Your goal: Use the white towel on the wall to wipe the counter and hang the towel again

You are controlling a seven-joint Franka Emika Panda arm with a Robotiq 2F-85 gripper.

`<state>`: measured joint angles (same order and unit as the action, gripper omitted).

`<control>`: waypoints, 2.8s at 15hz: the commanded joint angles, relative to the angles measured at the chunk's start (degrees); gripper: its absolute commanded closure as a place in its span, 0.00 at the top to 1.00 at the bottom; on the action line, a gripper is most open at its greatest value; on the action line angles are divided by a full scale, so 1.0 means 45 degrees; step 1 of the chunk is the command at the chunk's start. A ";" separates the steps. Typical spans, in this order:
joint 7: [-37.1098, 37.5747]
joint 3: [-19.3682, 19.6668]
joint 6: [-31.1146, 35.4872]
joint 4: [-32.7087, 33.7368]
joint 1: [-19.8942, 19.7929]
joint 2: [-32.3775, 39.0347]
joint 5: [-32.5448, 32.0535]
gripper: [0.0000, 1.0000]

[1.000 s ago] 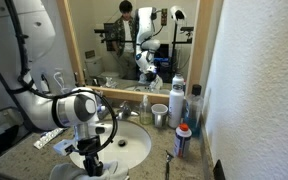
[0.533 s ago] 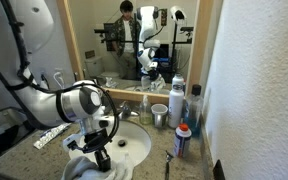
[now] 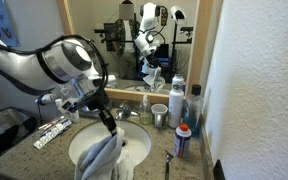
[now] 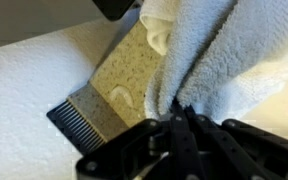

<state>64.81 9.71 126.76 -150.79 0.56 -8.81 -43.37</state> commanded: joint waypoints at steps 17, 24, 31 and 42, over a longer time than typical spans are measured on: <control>0.3754 -0.2210 -0.3414 0.7124 -0.1607 -0.2914 -0.8068 0.01; 0.5570 -0.1904 -0.5421 0.9389 -0.1564 -0.2381 -1.1275 0.01; 0.6311 -0.1314 -0.7435 1.1001 -0.1611 -0.1702 -1.3750 0.01; 0.5732 0.1329 -0.4126 1.3527 -0.2019 0.0314 -1.2772 0.01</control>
<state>92.23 14.47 104.37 -95.18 -7.14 -11.87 -103.39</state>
